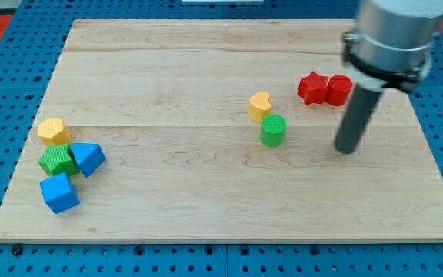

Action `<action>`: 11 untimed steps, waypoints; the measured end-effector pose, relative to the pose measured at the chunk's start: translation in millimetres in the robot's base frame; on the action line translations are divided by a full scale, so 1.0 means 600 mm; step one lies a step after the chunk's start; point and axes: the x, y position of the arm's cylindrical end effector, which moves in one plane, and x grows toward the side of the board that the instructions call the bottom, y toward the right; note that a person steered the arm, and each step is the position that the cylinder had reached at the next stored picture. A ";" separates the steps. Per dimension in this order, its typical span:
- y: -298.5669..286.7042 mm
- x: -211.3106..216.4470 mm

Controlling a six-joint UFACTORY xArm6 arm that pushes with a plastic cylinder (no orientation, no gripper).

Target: Separate the red blocks yellow heart and the green circle

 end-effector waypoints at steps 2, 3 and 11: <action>0.059 -0.086; 0.030 -0.139; -0.194 -0.019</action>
